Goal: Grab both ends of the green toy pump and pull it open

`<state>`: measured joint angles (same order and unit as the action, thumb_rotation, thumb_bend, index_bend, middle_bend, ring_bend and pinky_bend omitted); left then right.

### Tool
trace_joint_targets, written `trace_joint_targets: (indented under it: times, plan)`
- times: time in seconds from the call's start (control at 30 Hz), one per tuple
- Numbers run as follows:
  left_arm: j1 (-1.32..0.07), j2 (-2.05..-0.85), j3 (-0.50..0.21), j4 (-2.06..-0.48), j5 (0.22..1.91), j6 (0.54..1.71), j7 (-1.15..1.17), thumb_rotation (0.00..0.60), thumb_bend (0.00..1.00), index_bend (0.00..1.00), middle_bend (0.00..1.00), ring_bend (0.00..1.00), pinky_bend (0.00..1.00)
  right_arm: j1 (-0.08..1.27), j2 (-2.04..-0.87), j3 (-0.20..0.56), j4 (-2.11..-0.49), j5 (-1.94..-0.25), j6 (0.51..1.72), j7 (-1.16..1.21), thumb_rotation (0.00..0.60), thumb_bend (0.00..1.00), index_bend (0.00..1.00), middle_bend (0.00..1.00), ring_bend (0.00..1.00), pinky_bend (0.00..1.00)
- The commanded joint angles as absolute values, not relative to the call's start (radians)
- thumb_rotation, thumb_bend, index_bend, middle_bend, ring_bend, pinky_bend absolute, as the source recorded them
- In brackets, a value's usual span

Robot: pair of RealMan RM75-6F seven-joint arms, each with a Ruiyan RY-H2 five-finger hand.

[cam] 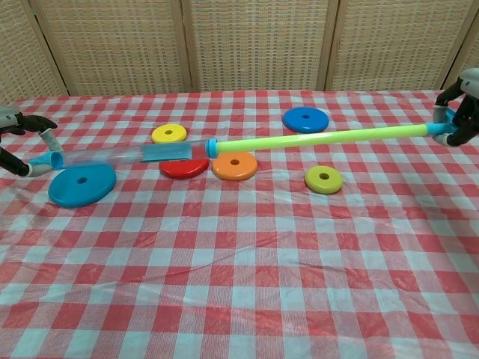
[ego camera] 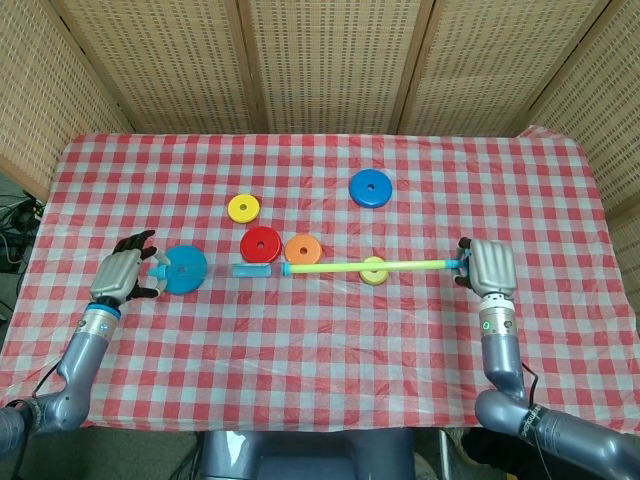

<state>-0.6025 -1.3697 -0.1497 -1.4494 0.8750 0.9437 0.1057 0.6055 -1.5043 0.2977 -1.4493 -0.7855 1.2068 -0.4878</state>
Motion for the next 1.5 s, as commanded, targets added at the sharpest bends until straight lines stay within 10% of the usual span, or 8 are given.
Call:
trace_joint_targets:
  times: [0.03, 0.23, 0.37, 0.5, 0.67, 1.17, 1.5]
  plan:
    - [-0.599, -1.378, -0.153, -1.431, 0.871, 0.928, 0.092, 0.6, 0.44, 0.45, 0.0, 0.0, 0.0, 0.604, -1.5, 0.304, -1.433, -0.778, 1.195, -0.481, 0.6, 0.59, 0.76, 1.0, 1.0, 0.92]
    - [-0.601, -1.388, -0.162, -1.405, 0.876, 0.901, 0.075, 0.6, 0.43, 0.42, 0.0, 0.0, 0.0, 0.603, -1.503, 0.296, -1.403, -0.793, 1.182, -0.472, 0.6, 0.55, 0.72, 1.0, 1.0, 0.89]
    - [-0.608, -1.38, -0.159, -1.412, 0.929, 0.886, 0.064, 0.6, 0.3, 0.16, 0.0, 0.0, 0.0, 0.601, -1.505, 0.27, -1.392, -0.81, 1.168, -0.49, 0.6, 0.27, 0.45, 0.95, 0.85, 0.58]
    - [-0.598, -1.37, -0.164, -1.426, 0.97, 0.897, 0.033, 0.6, 0.21, 0.0, 0.0, 0.0, 0.0, 0.602, -1.472, 0.271, -1.43, -0.747, 1.106, -0.51, 0.6, 0.16, 0.1, 0.48, 0.46, 0.2]
    - [-0.58, -1.357, -0.175, -1.446, 0.998, 0.918, -0.008, 0.6, 0.21, 0.0, 0.0, 0.0, 0.0, 0.599, -1.448, 0.259, -1.437, -0.74, 1.074, -0.502, 0.6, 0.13, 0.0, 0.03, 0.02, 0.03]
    - [-0.336, -1.257, -0.054, -1.523, 1.266, 1.295, -0.01, 0.6, 0.21, 0.0, 0.0, 0.0, 0.0, 0.435, -1.318, 0.108, -1.535, -1.125, 1.216, -0.253, 0.6, 0.12, 0.0, 0.0, 0.0, 0.0]
    - [-0.178, -1.249, 0.045, -1.491, 1.415, 1.5, 0.002, 0.6, 0.03, 0.0, 0.0, 0.0, 0.0, 0.246, -1.298, -0.025, -1.488, -1.373, 1.453, -0.102, 0.6, 0.1, 0.0, 0.0, 0.0, 0.0]
